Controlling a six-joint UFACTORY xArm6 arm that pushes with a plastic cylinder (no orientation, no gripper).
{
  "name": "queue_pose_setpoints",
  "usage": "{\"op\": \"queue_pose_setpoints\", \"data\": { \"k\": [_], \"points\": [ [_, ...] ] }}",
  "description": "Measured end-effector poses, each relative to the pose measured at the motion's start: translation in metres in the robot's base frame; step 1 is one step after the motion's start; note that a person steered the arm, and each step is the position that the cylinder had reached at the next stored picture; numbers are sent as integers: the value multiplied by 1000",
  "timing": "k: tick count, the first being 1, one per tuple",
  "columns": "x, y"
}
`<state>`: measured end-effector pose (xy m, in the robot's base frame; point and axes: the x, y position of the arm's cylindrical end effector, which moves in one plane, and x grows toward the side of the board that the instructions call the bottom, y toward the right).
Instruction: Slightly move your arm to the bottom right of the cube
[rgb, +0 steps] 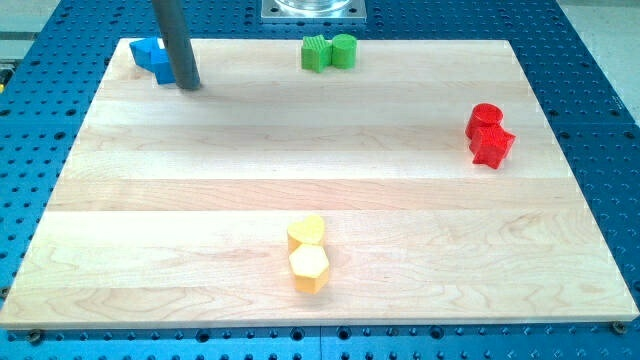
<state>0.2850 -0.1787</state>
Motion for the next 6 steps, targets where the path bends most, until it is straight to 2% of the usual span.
{"op": "queue_pose_setpoints", "data": {
  "k": [4, 6],
  "points": [
    [-1, 9],
    [29, 73]
  ]
}}
